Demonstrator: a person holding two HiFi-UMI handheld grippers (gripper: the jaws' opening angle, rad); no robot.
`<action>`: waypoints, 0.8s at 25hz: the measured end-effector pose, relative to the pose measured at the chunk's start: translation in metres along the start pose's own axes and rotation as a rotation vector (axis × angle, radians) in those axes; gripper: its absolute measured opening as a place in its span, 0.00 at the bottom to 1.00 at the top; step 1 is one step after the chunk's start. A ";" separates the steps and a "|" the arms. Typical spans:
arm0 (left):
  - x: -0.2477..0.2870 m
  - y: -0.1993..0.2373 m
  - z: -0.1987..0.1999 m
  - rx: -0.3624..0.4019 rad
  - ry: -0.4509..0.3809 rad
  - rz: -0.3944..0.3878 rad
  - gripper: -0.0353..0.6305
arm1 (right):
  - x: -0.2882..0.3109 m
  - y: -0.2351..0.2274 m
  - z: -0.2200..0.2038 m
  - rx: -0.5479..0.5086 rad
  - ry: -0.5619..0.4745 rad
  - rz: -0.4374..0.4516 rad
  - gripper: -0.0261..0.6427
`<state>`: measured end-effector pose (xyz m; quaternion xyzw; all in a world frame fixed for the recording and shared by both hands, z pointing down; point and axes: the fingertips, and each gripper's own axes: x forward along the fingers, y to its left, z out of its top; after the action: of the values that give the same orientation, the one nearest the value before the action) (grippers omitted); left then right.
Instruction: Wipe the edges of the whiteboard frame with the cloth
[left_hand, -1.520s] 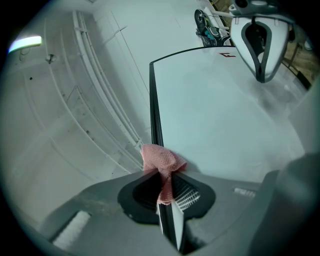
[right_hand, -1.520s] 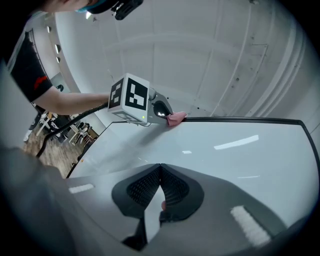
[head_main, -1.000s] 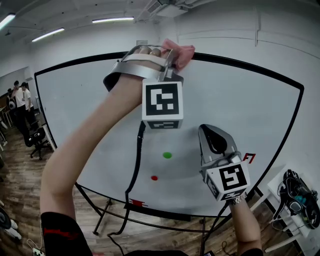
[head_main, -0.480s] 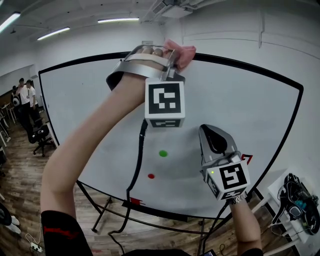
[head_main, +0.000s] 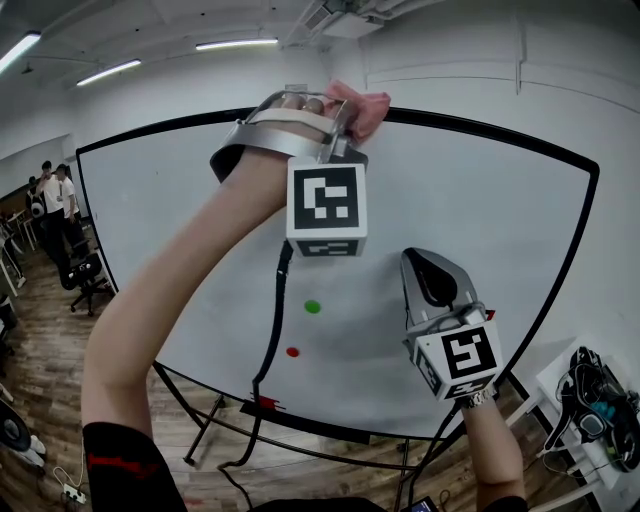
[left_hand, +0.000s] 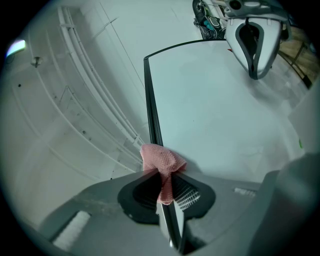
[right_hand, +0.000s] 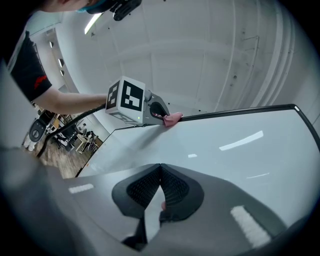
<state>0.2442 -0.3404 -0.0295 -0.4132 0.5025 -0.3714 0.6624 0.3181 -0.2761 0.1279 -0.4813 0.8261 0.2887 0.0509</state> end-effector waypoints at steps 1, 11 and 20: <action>0.001 0.000 0.003 -0.001 0.000 0.001 0.12 | -0.001 -0.003 -0.001 -0.001 0.000 0.001 0.04; 0.001 0.004 0.028 -0.020 -0.002 0.002 0.12 | -0.017 -0.020 0.002 -0.020 -0.004 0.003 0.04; 0.002 0.012 0.048 -0.022 -0.018 0.011 0.12 | -0.029 -0.034 -0.003 -0.031 0.022 -0.006 0.04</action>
<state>0.2917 -0.3291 -0.0338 -0.4212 0.5027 -0.3585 0.6643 0.3627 -0.2678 0.1263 -0.4878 0.8205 0.2961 0.0350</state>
